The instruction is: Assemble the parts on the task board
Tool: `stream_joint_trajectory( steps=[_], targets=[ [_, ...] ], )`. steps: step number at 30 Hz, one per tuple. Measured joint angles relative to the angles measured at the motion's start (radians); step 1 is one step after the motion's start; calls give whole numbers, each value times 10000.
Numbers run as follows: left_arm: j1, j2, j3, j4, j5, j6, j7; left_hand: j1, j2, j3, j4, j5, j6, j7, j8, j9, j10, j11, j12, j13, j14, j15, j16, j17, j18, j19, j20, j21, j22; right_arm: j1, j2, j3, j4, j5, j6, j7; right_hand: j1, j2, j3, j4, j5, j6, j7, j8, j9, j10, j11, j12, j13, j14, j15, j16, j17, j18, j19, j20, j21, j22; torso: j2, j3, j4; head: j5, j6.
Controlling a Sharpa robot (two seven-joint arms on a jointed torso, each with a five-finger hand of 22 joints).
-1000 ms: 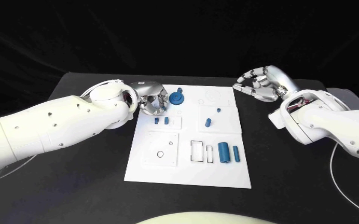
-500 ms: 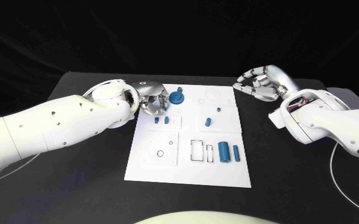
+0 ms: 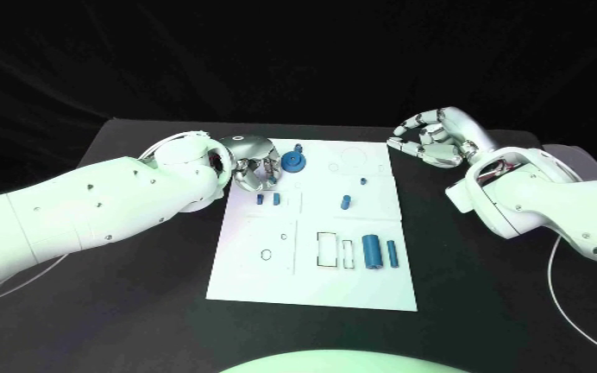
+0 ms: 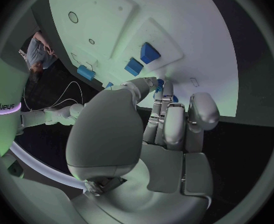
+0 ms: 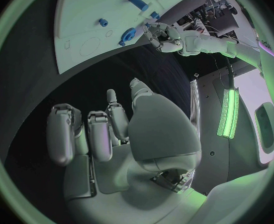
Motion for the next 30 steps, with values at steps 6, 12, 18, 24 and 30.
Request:
stream_joint_trajectory(
  steps=[6,12,18,24,30],
  targets=[
    [-7,-3,-5,-11,0,31,0,-82,-75,0,0,0,0,0,-114,-20,0,0,-130,-30,0,0,0,-62,0,0,0,0,-52,0,-1,0,3,0,0,0,0,0,0,0,0,0,0,0,13,0,0,0,-1,0,0,0,-1,0,0,0,0,0,0,-1,3,-11,-7],
    [-17,-24,-14,-19,6,52,0,-185,-104,-29,29,0,-236,17,-413,-149,-7,6,-456,-91,-32,32,0,-155,-1,-37,37,-38,-101,0,-7,0,3,0,0,0,0,0,0,0,0,0,0,0,12,0,0,0,-1,0,0,0,-1,0,0,0,0,-1,0,-2,9,-19,-16],
    [-19,-39,-14,-20,10,60,-4,-300,-219,-56,56,0,-421,83,-611,-213,-94,93,-668,-135,-76,76,0,-247,0,-85,85,-128,-181,0,-6,0,3,0,-1,0,0,0,0,0,0,0,0,0,12,0,0,-59,-1,-37,-37,-40,-2,0,0,0,-60,-2,-1,-2,9,-21,-18],
    [-19,-54,-14,-16,17,60,-9,-316,-235,-83,83,0,-465,107,-637,-243,-129,128,-743,-153,-76,75,0,-306,0,-111,110,-153,-234,0,-6,0,3,0,-1,0,0,0,-19,-18,0,0,0,0,12,0,0,-58,1,-37,-37,-40,-3,-1,0,0,-60,-2,-1,-1,6,-22,-19],
    [-20,-79,-16,-12,28,61,-26,-369,-288,-111,111,0,-540,107,-752,-280,-164,162,-810,-164,-111,110,0,-361,-1,-170,94,-192,-286,0,-13,0,4,0,0,-2,0,0,-27,-27,0,-38,-38,44,11,-579,-21,-780,-622,-33,-41,-113,-4,-1,0,0,-234,-4,-1,-1,5,-21,-28]
  ],
)
